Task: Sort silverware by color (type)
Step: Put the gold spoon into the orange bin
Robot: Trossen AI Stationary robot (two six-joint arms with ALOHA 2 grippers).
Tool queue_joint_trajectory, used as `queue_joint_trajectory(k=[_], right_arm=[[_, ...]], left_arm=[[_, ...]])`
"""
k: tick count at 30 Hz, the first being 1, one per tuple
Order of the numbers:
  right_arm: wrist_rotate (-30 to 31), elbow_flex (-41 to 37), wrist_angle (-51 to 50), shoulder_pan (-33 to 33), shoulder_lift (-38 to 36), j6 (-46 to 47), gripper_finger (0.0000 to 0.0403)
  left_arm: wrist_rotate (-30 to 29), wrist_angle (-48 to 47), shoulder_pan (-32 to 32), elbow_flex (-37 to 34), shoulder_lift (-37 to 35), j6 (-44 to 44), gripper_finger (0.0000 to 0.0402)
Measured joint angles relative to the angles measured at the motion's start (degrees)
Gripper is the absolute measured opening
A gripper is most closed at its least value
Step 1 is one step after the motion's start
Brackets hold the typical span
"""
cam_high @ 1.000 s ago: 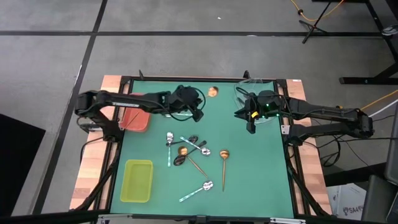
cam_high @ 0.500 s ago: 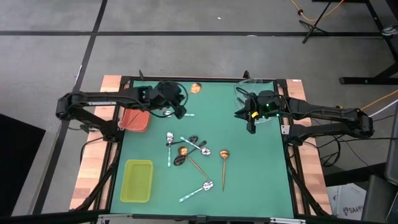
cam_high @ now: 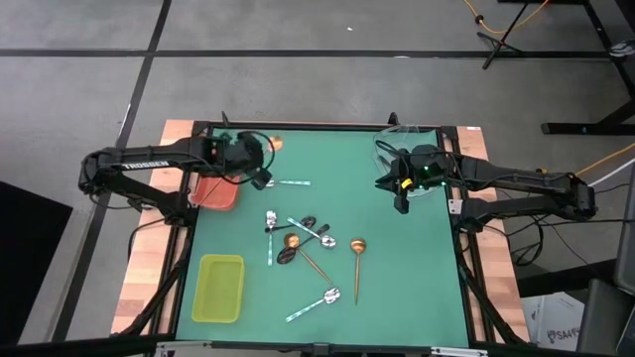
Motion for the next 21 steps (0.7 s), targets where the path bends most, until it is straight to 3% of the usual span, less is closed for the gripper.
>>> queue_joint_trajectory(k=[12, 21], right_arm=[[0.0, 0.0, 0.02, 0.01, 0.0, 0.0, 0.0051], [0.0, 0.0, 0.02, 0.0, 0.0, 0.0, 0.0051]], left_arm=[[0.05, -15.79, -0.04, 0.0, 0.04, -9.7, 0.0018], [0.51, -22.25, -0.04, -0.71, 0.15, -15.47, 0.0018]])
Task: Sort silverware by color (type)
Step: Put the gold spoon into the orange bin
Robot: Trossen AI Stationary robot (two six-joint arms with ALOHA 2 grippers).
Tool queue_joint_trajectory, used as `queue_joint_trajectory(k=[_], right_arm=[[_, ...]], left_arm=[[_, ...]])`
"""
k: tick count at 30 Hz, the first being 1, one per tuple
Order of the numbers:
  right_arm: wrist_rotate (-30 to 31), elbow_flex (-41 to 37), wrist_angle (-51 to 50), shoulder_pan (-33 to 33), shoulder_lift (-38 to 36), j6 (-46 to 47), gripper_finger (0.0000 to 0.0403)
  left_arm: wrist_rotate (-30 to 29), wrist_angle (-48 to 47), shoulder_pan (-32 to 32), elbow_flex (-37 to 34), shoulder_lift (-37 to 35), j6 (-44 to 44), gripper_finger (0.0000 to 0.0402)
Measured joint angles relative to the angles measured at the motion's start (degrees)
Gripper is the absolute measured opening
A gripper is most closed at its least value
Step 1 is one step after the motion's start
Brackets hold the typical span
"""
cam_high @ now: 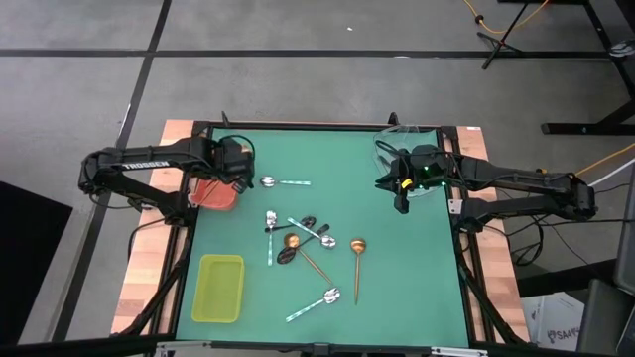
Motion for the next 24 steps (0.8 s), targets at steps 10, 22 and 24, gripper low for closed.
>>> queue_joint_trajectory(k=[10, 22, 24], right_arm=[[0.0, 0.0, 0.02, 0.0, 0.0, 0.0, 0.0051], [0.0, 0.0, 0.02, 0.01, 0.0, 0.0, 0.0051], [0.0, 0.0, 0.02, 0.02, 0.0, -0.01, 0.0051]], left_arm=[[0.37, 0.63, 0.04, -10.65, 0.02, -3.31, 0.0018], [1.44, 8.6, 0.04, -23.0, 0.02, -3.23, 0.0018], [1.23, 10.2, 0.04, -24.11, 0.02, -3.22, 0.0018]])
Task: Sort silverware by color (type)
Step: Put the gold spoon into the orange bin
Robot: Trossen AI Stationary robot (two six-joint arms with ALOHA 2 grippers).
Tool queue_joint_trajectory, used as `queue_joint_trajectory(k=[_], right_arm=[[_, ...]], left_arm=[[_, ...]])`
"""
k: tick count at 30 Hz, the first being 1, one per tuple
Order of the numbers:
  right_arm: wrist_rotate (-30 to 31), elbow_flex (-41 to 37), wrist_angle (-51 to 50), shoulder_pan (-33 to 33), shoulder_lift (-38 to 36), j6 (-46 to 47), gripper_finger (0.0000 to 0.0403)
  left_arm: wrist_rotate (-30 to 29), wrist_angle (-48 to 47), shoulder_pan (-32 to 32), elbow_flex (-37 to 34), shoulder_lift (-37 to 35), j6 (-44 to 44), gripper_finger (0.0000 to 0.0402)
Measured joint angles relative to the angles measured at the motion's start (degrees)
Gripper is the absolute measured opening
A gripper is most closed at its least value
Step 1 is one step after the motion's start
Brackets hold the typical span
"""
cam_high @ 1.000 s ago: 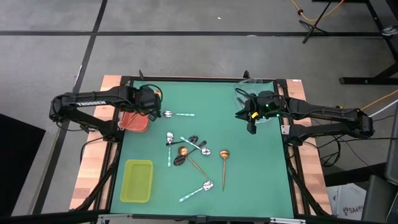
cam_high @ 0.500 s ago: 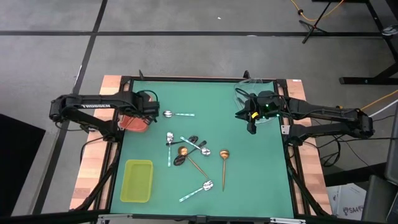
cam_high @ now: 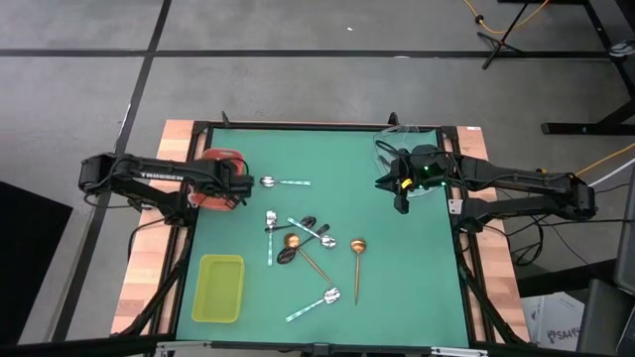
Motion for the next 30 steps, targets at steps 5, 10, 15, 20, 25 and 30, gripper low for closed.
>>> queue_joint_trajectory(k=[5, 10, 15, 20, 25, 30], right_arm=[[0.0, 0.0, 0.0, -0.02, 0.0, 0.0, 0.0051], [0.0, 0.0, 0.0, 0.0, 0.0, 0.01, 0.0051], [0.0, 0.0, 0.01, -0.01, 0.0, 0.01, 0.0051], [0.0, 0.0, 0.0, -0.02, 0.0, 0.0, 0.0051], [0.0, 0.0, 0.0, 0.0, 0.0, 0.01, 0.0051], [0.0, 0.0, 0.0, -0.02, 0.0, 0.0, 0.0051]], left_arm=[[-0.02, 3.1, 0.0, -1.95, 0.0, 0.02, 0.0018], [0.1, 5.73, 0.0, -2.39, 0.0, 0.42, 0.0021], [0.25, 7.41, 0.0, -2.41, 0.0, 1.99, 0.003], [0.24, 7.49, 0.0, -2.41, 0.0, 1.99, 0.0032], [-0.01, 7.47, 0.0, -2.41, 0.0, 1.99, 0.0032], [-0.01, 7.47, 0.0, -2.41, 0.0, 1.99, 0.0033]])
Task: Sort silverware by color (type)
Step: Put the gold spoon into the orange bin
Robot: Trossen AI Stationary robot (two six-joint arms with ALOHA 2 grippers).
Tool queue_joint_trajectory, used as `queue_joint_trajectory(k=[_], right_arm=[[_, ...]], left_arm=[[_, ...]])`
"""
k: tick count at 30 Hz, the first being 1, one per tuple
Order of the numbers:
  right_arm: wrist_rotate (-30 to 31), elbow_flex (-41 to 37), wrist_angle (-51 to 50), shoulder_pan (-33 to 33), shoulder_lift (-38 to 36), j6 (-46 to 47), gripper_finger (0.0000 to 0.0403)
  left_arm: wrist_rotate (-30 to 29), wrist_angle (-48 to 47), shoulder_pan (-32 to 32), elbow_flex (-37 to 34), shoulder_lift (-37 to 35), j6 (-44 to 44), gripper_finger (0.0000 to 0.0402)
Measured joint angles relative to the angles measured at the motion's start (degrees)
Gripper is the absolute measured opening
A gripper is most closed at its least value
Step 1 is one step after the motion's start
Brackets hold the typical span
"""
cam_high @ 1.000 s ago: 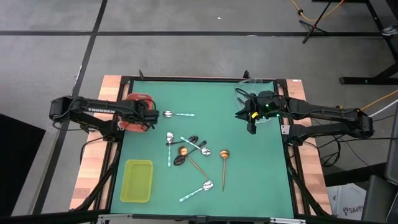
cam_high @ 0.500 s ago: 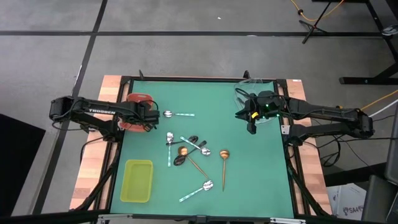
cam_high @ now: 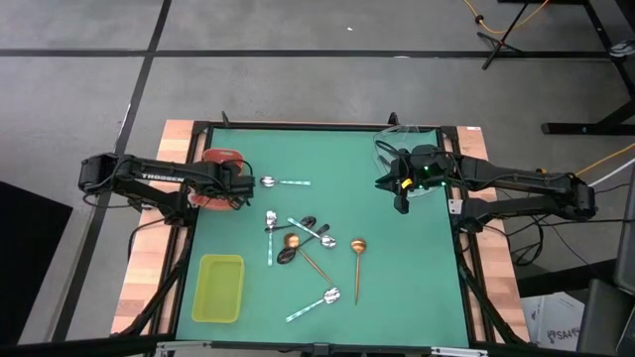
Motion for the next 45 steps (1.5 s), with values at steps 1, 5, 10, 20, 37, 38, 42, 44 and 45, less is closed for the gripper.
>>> queue_joint_trajectory(k=[1, 5, 10, 20, 37, 38, 42, 44, 45], right_arm=[[0.0, 0.0, 0.0, 0.0, 0.0, 0.01, 0.0051], [0.0, 0.0, 0.0, -0.01, 0.0, 0.01, 0.0051], [0.0, 0.0, 0.0, 0.0, 0.0, 0.0, 0.0051], [0.0, 0.0, 0.0, 0.0, 0.0, -0.01, 0.0051], [0.0, 0.0, 0.0, 0.0, 0.0, 0.0, 0.0051], [0.0, 0.0, 0.0, -0.01, 0.0, 0.01, 0.0051], [0.0, 0.0, 0.0, -0.01, 0.0, 0.0, 0.0051], [0.0, 0.0, 0.0, -0.01, 0.0, -0.01, 0.0051], [0.0, 0.0, -0.02, -0.01, 0.0, -0.01, 0.0051]], left_arm=[[-0.02, 0.0, 0.0, 0.0, 0.0, 0.0, 0.0033], [-0.02, 0.0, 0.0, 0.0, 0.0, 0.0, 0.0033], [-0.02, 0.0, 0.0, 0.0, 0.0, 0.0, 0.0033], [-0.2, -0.01, 0.0, 0.0, 0.0, 0.0, 0.0075], [-0.16, 1.94, 0.0, 0.0, 0.0, 0.0, 0.013], [-0.15, 1.95, 0.0, 0.0, 0.0, 0.0, 0.013], [-0.15, 2.04, 0.0, 0.0, 0.0, -0.01, 0.013], [-0.15, 2.05, 0.0, 0.0, 0.0, -0.02, 0.013], [-0.15, 2.05, 0.0, 0.0, 0.0, -0.02, 0.013]])
